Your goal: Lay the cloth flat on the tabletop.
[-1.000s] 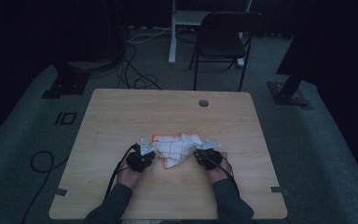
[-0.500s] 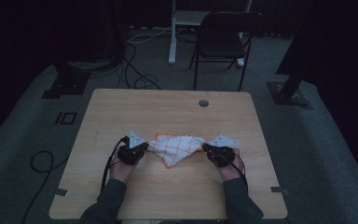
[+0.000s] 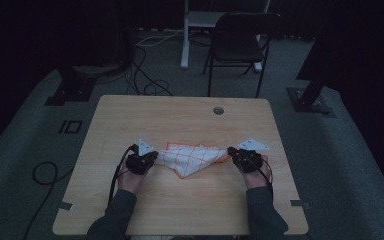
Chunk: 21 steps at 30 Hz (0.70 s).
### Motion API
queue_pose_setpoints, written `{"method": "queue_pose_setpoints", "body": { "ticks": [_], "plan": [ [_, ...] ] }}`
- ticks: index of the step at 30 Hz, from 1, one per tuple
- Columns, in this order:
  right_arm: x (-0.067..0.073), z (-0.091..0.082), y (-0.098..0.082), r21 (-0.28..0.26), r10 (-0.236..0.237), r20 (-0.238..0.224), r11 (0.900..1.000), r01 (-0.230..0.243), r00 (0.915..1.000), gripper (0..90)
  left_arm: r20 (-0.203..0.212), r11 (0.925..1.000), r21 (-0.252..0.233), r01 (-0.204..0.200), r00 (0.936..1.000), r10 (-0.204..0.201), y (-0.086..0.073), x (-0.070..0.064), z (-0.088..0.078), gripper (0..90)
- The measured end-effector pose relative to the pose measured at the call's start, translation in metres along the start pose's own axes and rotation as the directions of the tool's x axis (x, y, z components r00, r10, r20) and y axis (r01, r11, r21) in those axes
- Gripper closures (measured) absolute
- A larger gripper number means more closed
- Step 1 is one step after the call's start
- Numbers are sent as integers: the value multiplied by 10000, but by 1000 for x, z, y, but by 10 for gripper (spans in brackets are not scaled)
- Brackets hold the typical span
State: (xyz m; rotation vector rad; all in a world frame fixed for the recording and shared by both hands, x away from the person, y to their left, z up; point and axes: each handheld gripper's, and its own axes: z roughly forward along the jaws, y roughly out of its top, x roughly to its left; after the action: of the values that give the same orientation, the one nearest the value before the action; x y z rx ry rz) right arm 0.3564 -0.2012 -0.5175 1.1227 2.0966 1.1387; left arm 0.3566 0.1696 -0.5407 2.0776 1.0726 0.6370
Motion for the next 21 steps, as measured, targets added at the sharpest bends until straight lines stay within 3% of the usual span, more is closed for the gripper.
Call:
{"method": "queue_pose_setpoints", "body": {
  "ticks": [10, 11, 13, 21],
  "plan": [
    [-3, 17, 0, 199, 171, 122, 9997, -173, 9998, 859, -106, 9999, 102, 43, 9999, -42, -2, -1, 6, 830],
    [-4, 21, 0, 249, 268, 139, 9993, -271, 9995, 859, -30, 9998, 152, -151, 9999, 152, -2, -4, 5, 728],
    [-5, 23, 0, 249, 402, 126, 9989, -405, 9991, 860, 4, 9992, 125, -376, 9993, 376, -2, -9, 3, 697],
    [-5, 30, 3, 367, 453, 229, 9983, -461, 9987, 845, 322, 9976, -124, -682, 9971, 685, 1, -21, -1, 675]
  ]
}}
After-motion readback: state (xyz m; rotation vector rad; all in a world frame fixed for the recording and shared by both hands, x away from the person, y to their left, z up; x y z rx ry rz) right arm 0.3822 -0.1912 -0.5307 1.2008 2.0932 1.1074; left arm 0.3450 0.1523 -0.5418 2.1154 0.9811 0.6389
